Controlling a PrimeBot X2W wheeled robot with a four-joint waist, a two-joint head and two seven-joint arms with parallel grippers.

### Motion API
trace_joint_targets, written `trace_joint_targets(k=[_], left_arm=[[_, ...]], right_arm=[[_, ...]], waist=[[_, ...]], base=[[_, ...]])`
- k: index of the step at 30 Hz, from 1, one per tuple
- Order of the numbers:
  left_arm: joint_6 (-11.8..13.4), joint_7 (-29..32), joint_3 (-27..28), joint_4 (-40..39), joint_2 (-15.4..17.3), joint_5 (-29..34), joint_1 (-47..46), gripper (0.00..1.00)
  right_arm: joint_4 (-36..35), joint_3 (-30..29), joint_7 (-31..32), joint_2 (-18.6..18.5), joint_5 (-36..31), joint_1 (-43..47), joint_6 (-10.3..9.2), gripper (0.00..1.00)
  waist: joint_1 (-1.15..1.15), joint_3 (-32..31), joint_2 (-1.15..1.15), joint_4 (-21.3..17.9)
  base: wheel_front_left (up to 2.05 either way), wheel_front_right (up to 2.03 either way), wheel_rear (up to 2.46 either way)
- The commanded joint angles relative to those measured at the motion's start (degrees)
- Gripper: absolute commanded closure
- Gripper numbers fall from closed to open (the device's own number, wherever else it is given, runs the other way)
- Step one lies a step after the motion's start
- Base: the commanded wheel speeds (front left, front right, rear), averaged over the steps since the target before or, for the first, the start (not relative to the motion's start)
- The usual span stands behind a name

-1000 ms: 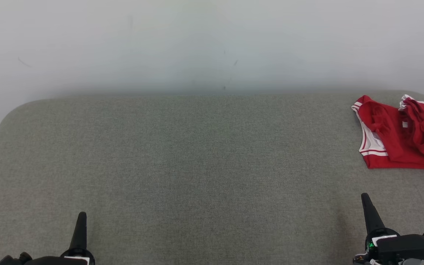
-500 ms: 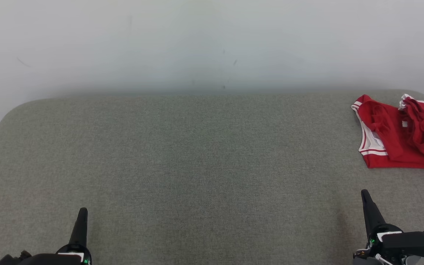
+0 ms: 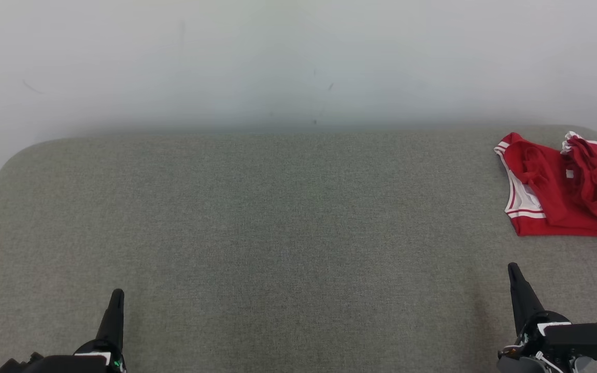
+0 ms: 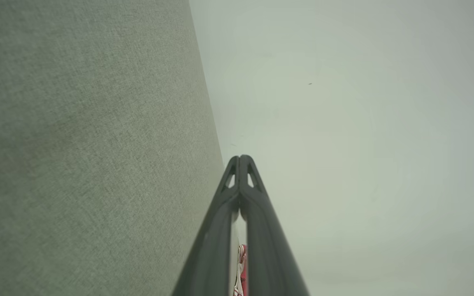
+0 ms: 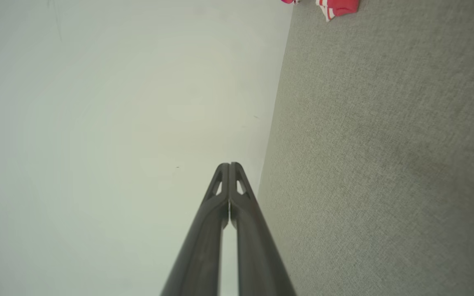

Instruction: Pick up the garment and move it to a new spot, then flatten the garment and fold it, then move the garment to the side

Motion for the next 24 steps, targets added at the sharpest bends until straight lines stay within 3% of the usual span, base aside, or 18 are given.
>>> trace_joint_targets(k=[1,13,24], left_arm=[[-0.4,0.5,0.2,0.0,-0.1,-1.5,-1.0,1.00],[-0.4,1.6,0.5,0.3,-0.2,-6.1,-1.4,1.00],[-0.4,1.5,0.4,0.2,-0.1,-5.9,-1.3,1.00]], right_arm=[[-0.1,-0.3,0.2,0.1,1.3,-0.6,-0.13,1.00],[0.2,-0.6,1.2,0.3,5.3,-1.1,-0.14,1.00],[0.2,-0.6,1.2,0.3,5.0,-1.0,-0.14,1.00]], waist=[[0.00,0.0,0.00,0.0],[0.00,0.1,0.00,-0.1],[0.00,0.1,0.00,-0.1]], base=[[0.00,0.00,0.00],[0.00,0.00,0.00],[0.00,0.00,0.00]])
